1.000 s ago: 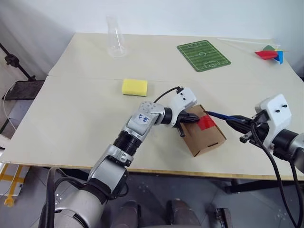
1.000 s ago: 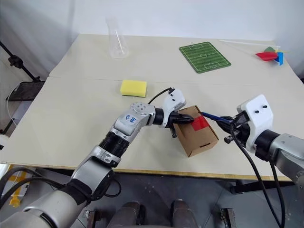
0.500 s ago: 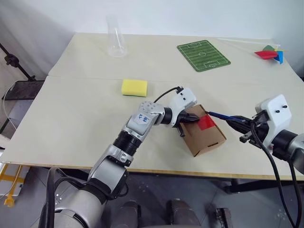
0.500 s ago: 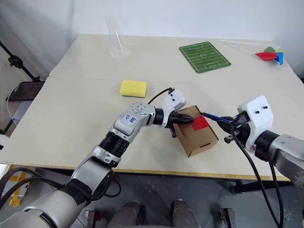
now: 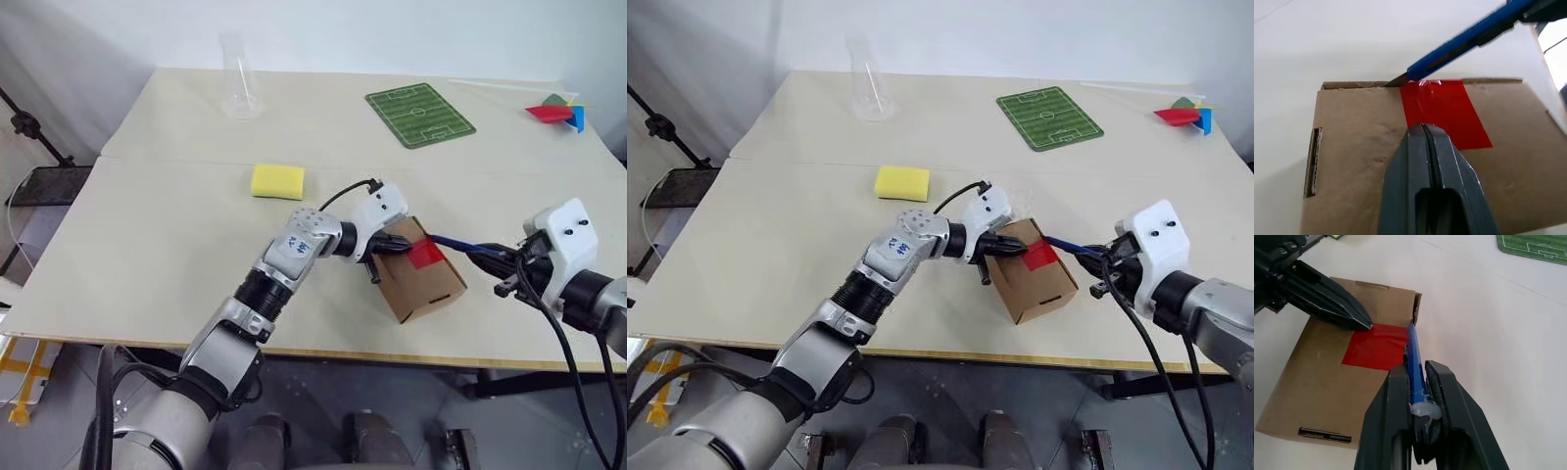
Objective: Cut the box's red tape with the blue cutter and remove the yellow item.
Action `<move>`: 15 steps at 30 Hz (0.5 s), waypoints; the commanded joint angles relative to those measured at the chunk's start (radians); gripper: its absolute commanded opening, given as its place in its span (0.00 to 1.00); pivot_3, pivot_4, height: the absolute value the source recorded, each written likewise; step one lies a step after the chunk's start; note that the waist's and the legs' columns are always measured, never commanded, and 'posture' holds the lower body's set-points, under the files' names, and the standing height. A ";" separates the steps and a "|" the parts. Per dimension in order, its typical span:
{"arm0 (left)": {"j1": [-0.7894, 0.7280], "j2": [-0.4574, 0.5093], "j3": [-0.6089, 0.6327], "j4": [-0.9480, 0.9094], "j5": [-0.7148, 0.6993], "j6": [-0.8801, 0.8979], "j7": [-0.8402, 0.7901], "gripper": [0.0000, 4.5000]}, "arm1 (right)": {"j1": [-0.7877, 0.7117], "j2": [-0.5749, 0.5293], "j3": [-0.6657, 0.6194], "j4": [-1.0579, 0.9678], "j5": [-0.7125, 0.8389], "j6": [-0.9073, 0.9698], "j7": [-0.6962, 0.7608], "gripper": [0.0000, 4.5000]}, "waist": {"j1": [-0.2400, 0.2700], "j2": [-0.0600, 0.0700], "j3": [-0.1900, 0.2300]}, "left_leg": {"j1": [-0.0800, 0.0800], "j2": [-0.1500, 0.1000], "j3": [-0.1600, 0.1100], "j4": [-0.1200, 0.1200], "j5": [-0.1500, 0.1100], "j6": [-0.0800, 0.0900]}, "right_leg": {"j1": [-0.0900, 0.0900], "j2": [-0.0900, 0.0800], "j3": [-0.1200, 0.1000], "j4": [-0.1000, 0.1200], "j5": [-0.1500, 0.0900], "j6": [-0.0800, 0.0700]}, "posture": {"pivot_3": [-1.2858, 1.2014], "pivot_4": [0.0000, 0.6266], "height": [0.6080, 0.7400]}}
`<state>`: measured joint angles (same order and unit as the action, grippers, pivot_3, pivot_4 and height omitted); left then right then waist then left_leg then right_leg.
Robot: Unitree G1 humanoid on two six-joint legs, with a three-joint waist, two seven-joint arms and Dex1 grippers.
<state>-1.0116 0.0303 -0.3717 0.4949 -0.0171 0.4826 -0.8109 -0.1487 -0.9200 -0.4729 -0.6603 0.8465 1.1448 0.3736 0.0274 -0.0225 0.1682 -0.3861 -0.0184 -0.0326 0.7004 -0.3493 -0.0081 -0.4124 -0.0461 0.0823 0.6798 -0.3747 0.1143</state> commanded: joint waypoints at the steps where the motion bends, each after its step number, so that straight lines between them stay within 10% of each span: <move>1: 0.017 -0.003 -0.104 0.110 0.085 -0.002 -0.024 0.00 | -0.094 -0.013 0.002 0.035 0.060 0.133 -0.054 0.04 | 0.001 -0.002 -0.004 | 0.000 0.000 -0.001 0.000 0.000 0.000 | 0.001 0.000 0.000 0.000 0.000 0.000 | 0.52 0.24 1.00; 7: 0.022 -0.014 -0.140 0.185 0.124 -0.031 -0.054 0.00 | -0.306 -0.036 0.062 0.121 0.218 0.443 -0.084 0.04 | 0.002 -0.006 -0.014 | 0.001 0.000 -0.004 0.000 0.000 0.000 | 0.004 -0.002 -0.003 -0.005 0.000 0.000 | 0.52 0.24 1.00; 15: 0.078 -0.027 -0.136 0.198 0.132 -0.017 -0.058 0.00 | -0.371 -0.334 0.210 0.306 0.603 0.470 -0.193 0.04 | 0.003 -0.008 -0.032 | 0.001 -0.002 -0.014 -0.004 -0.002 0.003 | 0.007 -0.007 -0.015 -0.010 0.000 0.000 | 0.52 0.24 1.00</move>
<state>-1.0162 -0.0040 -0.4140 0.5842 0.0448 0.4043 -0.8528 -0.5105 -1.2199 -0.2867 -0.3695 1.3378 1.5825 0.1786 0.0302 -0.0307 0.1359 -0.3851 -0.0211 -0.0473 0.6970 -0.3511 -0.0052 -0.4038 -0.0545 0.0655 0.6676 -0.3747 0.1141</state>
